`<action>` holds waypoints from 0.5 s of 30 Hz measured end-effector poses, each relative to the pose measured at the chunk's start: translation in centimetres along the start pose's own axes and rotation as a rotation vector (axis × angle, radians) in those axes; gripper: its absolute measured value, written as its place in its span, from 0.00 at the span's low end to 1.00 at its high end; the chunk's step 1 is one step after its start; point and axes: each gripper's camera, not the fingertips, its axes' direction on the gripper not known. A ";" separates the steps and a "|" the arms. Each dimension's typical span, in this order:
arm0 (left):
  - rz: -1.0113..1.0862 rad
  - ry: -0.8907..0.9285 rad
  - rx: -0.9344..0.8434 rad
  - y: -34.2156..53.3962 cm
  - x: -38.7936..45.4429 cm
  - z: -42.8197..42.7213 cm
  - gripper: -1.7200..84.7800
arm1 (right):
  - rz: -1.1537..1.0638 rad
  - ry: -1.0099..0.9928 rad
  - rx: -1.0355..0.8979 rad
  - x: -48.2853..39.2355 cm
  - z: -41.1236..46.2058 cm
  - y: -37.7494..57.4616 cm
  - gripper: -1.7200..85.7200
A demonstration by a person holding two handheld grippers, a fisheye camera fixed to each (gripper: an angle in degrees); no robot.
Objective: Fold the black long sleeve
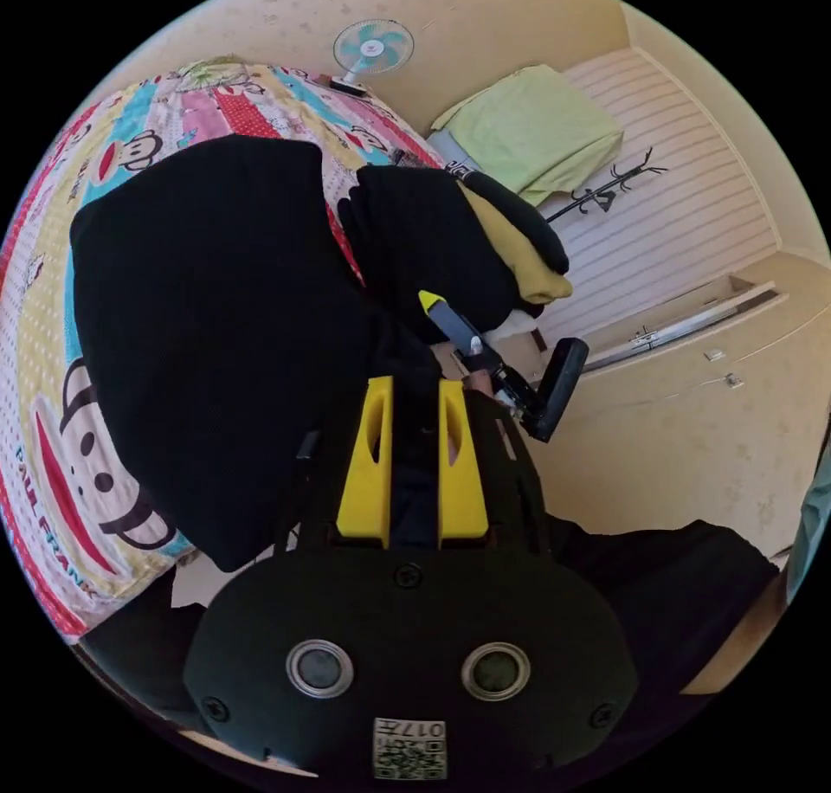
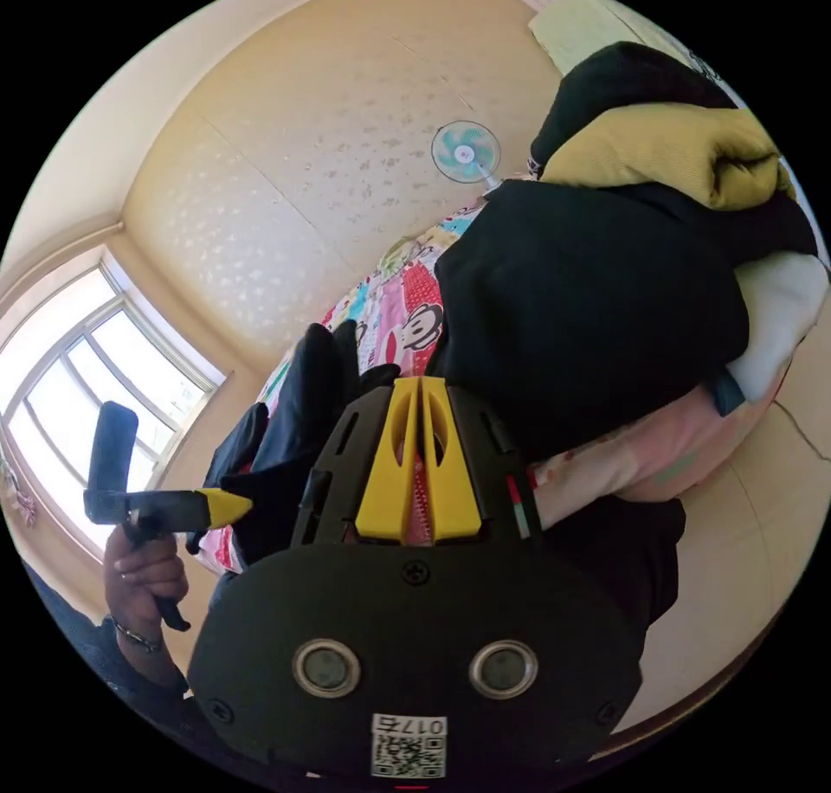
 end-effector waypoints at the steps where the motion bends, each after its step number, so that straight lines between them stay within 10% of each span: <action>1: -0.010 0.007 0.002 0.5 -0.2 0.5 0.11 | 0.005 -0.019 -0.002 0.4 -0.2 0.0 0.02; 9: -0.278 -0.359 0.285 9.2 -6.3 -7.0 0.21 | -0.089 -0.090 -0.021 -0.1 -1.7 -0.8 0.03; 15: -0.557 -0.103 0.219 14.2 -15.8 -5.2 0.23 | -0.121 -0.062 -0.059 0.7 -2.6 -1.2 0.03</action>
